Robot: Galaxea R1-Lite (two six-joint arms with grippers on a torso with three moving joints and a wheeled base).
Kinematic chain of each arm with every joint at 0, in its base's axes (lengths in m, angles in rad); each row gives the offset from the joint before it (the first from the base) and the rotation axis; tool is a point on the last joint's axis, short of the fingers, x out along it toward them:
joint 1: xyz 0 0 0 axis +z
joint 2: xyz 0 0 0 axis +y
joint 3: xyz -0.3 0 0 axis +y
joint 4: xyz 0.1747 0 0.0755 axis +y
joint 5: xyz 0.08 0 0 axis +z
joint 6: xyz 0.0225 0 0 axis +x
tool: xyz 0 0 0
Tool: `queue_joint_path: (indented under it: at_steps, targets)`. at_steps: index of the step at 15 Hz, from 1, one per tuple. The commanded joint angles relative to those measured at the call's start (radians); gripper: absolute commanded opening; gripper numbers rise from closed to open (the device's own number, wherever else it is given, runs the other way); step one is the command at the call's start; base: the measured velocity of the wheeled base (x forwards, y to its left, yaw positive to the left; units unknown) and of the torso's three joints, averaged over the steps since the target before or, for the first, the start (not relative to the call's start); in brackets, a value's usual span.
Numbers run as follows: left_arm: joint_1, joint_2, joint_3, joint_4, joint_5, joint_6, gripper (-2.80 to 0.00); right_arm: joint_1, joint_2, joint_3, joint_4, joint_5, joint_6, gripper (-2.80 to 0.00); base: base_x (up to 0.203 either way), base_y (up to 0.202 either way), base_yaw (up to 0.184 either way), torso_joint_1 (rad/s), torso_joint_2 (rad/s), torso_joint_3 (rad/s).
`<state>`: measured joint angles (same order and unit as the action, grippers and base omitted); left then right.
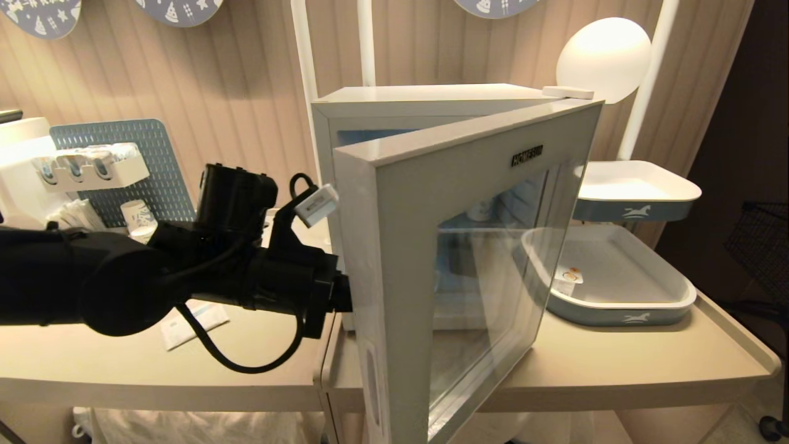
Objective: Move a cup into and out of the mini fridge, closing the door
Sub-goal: Open the freezer door
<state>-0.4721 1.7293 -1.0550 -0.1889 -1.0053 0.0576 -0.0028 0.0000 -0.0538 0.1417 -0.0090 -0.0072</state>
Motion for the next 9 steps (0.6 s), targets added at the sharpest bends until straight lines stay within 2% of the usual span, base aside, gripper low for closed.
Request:
queue_joint_path:
  at_steps: [1,7,9]
  targets:
    - [-0.091,-0.002,-0.042,-0.001,0.020,-0.025,-2.80,0.000,0.002,0.000,0.001,0.000,0.000,-2.80,0.000,0.000,0.000,0.000,0.00,0.000]
    - [-0.393,0.072,-0.136,-0.002,0.159,-0.052,-2.80,0.000,0.002,0.000,0.001,0.000,0.000,-2.80,0.000,0.000,0.000,0.000,0.00,0.000]
    - [-0.441,0.088,-0.144,-0.003,0.240,-0.051,-2.80,0.000,0.002,0.000,0.001,0.000,0.000,-2.80,0.000,0.000,0.000,0.000,0.00,0.000]
